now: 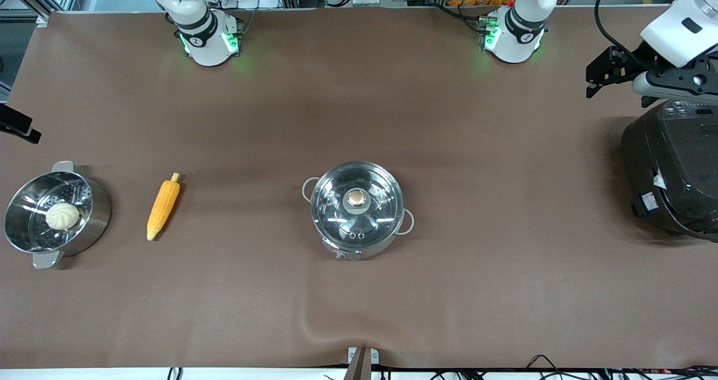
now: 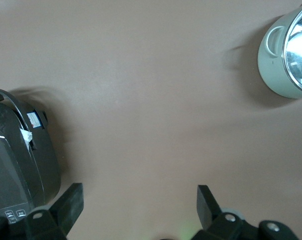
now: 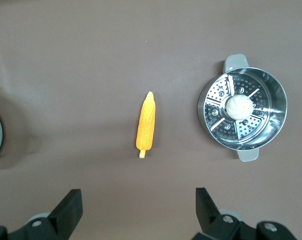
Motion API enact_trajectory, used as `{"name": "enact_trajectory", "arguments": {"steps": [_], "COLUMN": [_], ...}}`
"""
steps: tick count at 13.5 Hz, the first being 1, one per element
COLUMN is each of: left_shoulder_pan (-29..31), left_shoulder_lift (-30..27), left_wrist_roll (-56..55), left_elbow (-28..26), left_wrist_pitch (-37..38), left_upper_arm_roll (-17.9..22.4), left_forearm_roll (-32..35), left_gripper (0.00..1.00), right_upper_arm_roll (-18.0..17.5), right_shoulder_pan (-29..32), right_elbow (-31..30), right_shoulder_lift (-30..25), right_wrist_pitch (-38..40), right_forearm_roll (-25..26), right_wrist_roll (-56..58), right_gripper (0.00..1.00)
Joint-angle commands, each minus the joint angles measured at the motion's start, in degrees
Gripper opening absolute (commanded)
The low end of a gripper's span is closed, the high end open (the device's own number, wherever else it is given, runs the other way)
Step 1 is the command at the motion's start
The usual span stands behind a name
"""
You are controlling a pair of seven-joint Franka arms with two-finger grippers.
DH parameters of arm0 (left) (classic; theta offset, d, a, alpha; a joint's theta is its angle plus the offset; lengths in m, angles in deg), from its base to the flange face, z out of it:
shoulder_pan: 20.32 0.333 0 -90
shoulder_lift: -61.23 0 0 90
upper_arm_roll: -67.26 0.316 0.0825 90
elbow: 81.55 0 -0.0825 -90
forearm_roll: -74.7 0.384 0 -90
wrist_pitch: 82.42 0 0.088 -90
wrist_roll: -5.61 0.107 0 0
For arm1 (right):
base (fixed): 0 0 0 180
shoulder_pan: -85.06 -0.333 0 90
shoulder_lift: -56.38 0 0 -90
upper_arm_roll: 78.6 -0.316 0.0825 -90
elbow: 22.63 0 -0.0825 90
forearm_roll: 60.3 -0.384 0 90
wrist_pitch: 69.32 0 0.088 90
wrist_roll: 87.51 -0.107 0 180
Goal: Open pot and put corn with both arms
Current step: 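Raise the left gripper from beside the rice cooker toward the pot, then reach the left gripper to the lid knob while the right gripper approaches the corn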
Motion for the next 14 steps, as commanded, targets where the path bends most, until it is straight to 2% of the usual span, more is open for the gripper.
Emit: {"name": "enact_trajectory", "arguments": {"steps": [1, 3, 7, 10, 12, 14], "left_shoulder_pan": [0.64, 0.12, -0.06, -2.77, -6.81, -9.97], "left_shoulder_lift": [1.56, 2.09, 6.56, 14.37, 19.47, 22.38], "left_wrist_roll": [1.12, 0.86, -0.02, -6.14, -12.65, -17.13], "left_elbow": [1.89, 3.02, 5.83, 11.19, 14.1, 14.11], "left_wrist_pitch": [1.39, 1.39, 1.39, 0.69, -4.21, -11.15], "left_upper_arm_roll": [0.07, -0.1, -0.28, -1.86, -1.86, -2.04], "left_forearm_roll": [-1.35, -1.35, -1.09, -1.18, -1.18, -2.4], "left_gripper": [1.0, 1.0, 1.0, 1.0, 1.0, 1.0], "right_upper_arm_roll": [0.19, 0.19, 0.1, 0.02, 0.1, 0.1], "right_shoulder_pan": [-0.34, -0.26, -0.43, -1.13, -1.22, -1.49], "right_elbow": [-0.32, -0.32, -0.41, -0.41, -0.41, -0.84], "right_shoulder_lift": [-0.83, -0.83, -0.83, -0.83, -0.83, -0.66], "right_wrist_pitch": [-0.12, 0.23, 0.41, 0.06, 0.15, 0.06], "right_forearm_roll": [0.01, 0.01, 0.01, 0.01, 0.01, 0.01], "right_wrist_roll": [-0.87, -0.09, -0.17, -0.87, -0.87, -0.87], "right_gripper": [1.0, 1.0, 1.0, 1.0, 1.0, 1.0]}}
